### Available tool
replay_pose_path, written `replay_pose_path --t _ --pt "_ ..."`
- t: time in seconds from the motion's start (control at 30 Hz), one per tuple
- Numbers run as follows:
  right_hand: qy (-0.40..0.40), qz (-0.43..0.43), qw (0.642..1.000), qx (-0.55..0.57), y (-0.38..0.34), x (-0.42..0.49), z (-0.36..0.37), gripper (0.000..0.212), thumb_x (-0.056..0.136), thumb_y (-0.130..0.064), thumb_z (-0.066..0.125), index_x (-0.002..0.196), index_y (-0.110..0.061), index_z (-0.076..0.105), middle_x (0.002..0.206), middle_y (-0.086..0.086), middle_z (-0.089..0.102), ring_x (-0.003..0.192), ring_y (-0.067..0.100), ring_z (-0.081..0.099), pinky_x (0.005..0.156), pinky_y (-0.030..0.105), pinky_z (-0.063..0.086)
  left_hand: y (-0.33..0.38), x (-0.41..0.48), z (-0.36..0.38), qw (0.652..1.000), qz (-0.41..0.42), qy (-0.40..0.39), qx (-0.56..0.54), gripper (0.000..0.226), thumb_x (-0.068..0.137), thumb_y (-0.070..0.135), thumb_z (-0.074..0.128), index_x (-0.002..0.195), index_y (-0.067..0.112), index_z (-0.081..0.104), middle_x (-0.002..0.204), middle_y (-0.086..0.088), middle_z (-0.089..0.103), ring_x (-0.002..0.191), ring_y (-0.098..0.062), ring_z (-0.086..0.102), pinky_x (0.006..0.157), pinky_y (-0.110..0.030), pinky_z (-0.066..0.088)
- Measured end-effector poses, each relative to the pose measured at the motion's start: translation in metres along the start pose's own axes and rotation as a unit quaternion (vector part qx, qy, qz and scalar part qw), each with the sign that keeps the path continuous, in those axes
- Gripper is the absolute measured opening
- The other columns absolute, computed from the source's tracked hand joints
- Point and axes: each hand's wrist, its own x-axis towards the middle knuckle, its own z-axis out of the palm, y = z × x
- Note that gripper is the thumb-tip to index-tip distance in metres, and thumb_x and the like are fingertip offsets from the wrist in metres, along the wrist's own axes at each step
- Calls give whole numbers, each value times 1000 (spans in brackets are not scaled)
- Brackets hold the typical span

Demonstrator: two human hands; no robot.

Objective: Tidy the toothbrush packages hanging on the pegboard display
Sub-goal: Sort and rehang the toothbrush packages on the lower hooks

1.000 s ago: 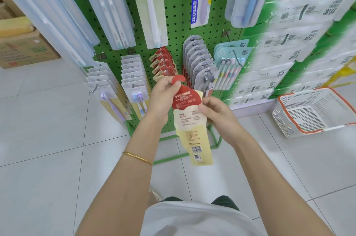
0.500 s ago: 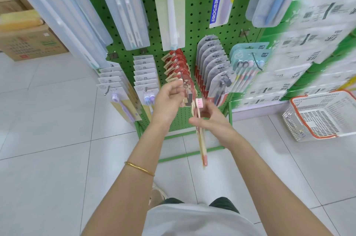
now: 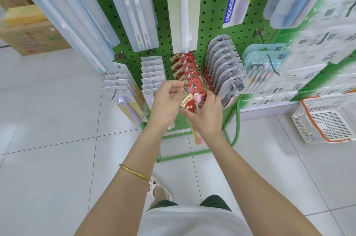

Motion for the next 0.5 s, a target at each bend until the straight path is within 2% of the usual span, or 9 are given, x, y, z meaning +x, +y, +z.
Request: replay_pose_path --t 0.07,0.17,0.27,0.33,0.4,0.43,0.5 --pt "2 14 1000 7 -5 0 6 95 57 -57 76 128 -4 43 116 13 51 110 32 49 86 44 45 2 3 3 1000 9 -8 24 28 91 -7 47 106 15 57 96 9 57 92 -9 55 87 -23 49" --pt "15 23 1000 14 -12 4 14 98 54 -69 54 122 0 47 109 17 54 103 37 52 78 46 45 2 6 8 997 22 -14 71 30 92 -5 46 116 11 56 104 6 56 98 -8 53 92 -24 47" --pt "24 32 999 30 -18 8 13 99 57 -68 25 121 3 48 109 20 54 103 38 51 80 47 42 1 8 13 995 26 -25 97 34 92 -2 46 124 9 52 121 -4 54 106 -11 53 96 -24 44" --pt "10 34 998 43 -19 9 12 100 59 -66 19 124 5 46 112 21 53 106 38 50 83 48 41 0 10 15 994 25 -28 103 36 92 -2 46 127 8 50 126 -7 51 107 -11 51 96 -22 42" --pt "-16 25 998 48 -13 9 11 97 64 -66 31 131 4 41 118 21 52 111 38 48 88 48 42 0 11 17 994 21 -28 107 38 92 -2 46 128 9 49 128 -7 50 108 -10 51 98 -22 42" --pt "-34 16 998 44 -8 8 11 93 68 -62 47 135 2 37 123 20 50 116 37 46 93 47 42 -1 12 18 994 19 -28 108 39 92 -2 46 128 10 48 128 -7 50 108 -10 51 99 -24 42" --pt "-58 -11 998 38 4 7 10 86 74 -32 72 142 -1 29 134 17 45 126 33 40 103 41 36 -1 14 19 993 17 -24 114 40 91 -2 46 129 11 48 129 -6 49 107 -10 52 98 -25 44"
